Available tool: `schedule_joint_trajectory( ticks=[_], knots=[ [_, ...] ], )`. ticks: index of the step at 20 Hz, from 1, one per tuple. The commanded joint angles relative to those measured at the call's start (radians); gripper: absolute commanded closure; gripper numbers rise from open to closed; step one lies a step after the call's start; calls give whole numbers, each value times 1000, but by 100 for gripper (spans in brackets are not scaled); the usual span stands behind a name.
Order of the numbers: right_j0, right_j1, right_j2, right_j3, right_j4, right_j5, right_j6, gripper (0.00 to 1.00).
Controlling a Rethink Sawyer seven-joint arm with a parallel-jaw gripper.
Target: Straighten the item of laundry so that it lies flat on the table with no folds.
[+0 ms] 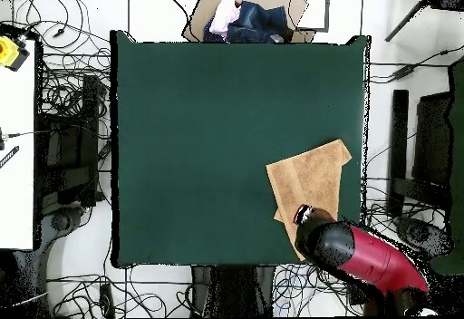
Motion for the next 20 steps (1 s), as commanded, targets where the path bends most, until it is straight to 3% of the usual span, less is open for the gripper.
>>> schedule_joint_trajectory(
  ticks=[1, 13, 20],
  knots=[
    [34, 12, 139, -70, 55, 56, 77, 0],
    [82, 30, 101, -74, 20, 32, 105, 0],
    [15, 11, 177, 0, 43, -28, 88, 0]
  ],
)
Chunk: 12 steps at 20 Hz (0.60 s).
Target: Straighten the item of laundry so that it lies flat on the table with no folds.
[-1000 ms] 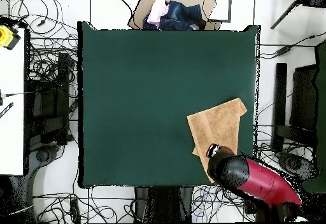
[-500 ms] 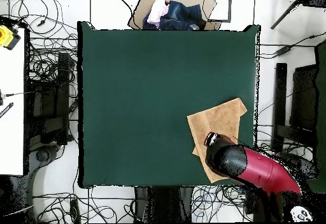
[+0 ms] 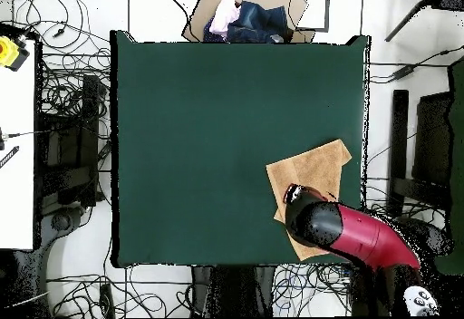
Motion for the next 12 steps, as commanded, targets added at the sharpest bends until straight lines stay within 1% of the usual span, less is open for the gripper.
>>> schedule_joint_trajectory(
  ticks=[1, 5, 8, 11, 12],
  knots=[
    [-35, 17, 130, 48, 37, -43, 93, 0],
    [-77, 17, 178, 68, 53, -62, 100, 0],
    [-80, 31, 184, 61, 54, -58, 111, 0],
    [-57, 94, 157, 25, 36, -76, 131, 0],
    [-36, 129, 134, 0, 24, -85, 141, 0]
  ],
)
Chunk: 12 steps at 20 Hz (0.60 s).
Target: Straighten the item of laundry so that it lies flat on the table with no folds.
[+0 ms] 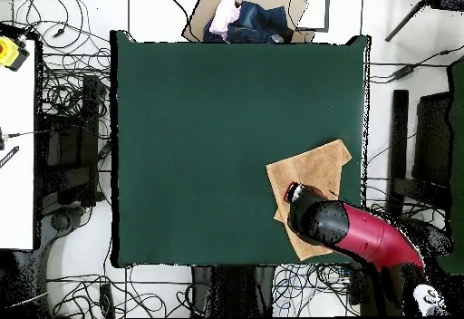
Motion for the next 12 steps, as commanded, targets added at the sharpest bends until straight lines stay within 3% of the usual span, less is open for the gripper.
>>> schedule_joint_trajectory(
  ticks=[1, 6, 12],
  knots=[
    [57, 153, 40, -41, 9, -85, 150, 0],
    [159, 308, -54, -157, 0, -135, 203, 0],
    [207, 379, -87, -212, 42, -170, 217, 0]
  ],
)
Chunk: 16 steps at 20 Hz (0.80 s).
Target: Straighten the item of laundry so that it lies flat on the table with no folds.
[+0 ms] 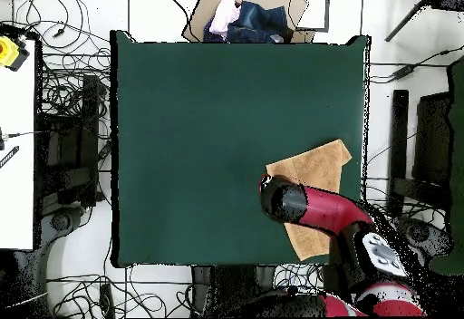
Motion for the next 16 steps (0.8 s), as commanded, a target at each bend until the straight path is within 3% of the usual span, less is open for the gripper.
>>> schedule_joint_trajectory(
  ticks=[1, 16],
  knots=[
    [60, 139, -42, -104, 50, -79, 216, 0],
    [46, 105, -36, -71, 66, -96, 202, 0]
  ],
)
